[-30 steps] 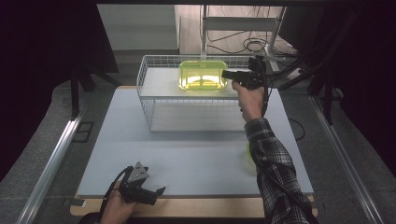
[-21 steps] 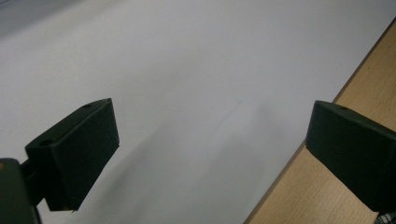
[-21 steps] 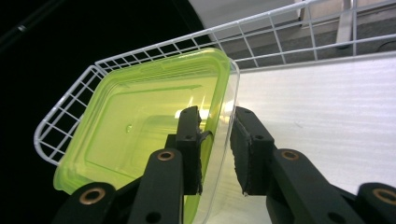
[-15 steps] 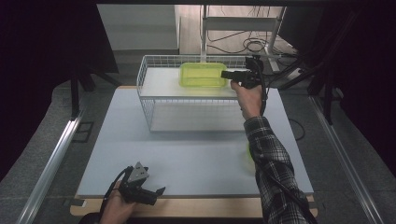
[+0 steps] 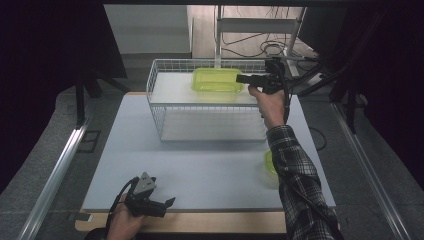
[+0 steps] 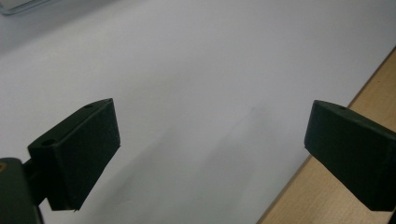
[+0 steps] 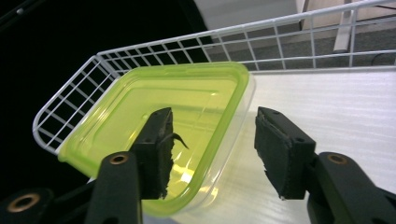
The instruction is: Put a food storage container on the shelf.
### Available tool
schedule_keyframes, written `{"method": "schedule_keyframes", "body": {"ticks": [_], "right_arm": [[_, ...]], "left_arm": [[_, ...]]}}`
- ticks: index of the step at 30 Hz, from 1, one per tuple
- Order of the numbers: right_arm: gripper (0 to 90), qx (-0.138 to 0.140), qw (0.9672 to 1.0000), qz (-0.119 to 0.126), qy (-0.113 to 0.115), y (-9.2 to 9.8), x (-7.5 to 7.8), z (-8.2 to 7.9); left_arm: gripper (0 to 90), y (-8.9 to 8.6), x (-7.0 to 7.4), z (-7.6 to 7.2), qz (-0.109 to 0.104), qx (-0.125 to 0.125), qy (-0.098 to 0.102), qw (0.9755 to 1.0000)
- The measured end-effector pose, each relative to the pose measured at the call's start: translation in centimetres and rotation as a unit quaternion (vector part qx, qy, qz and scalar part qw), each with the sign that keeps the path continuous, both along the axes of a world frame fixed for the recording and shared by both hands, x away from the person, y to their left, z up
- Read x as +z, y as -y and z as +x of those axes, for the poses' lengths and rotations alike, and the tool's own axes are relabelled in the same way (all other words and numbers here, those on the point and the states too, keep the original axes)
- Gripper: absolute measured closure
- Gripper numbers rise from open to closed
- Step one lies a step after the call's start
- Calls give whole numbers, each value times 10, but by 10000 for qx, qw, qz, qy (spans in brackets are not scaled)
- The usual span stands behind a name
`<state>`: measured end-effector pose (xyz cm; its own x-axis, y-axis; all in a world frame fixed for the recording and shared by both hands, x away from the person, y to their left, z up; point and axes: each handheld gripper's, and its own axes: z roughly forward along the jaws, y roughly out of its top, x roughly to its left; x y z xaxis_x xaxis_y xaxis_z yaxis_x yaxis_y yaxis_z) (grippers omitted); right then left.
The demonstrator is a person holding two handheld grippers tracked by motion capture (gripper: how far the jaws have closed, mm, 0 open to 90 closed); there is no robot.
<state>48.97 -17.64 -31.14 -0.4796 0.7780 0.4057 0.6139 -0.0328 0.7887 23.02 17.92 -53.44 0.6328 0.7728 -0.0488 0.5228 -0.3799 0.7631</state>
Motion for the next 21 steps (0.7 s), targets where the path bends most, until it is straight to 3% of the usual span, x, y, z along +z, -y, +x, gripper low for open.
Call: {"method": "schedule_keyframes", "body": {"ticks": [8, 13, 21], "right_arm": [[349, 406, 9992, -41, 26, 2, -1, -12], [289, 683, 9976, -84, 92, 2, -1, -24], [233, 811, 9960, -296, 221, 4, -3, -37]], "left_arm": [[35, 1, 1, 0, 42, -12, 142, 9999], [30, 2, 0, 0, 86, -33, 116, 9999], [30, 2, 0, 0, 72, -56, 75, 9999]]}}
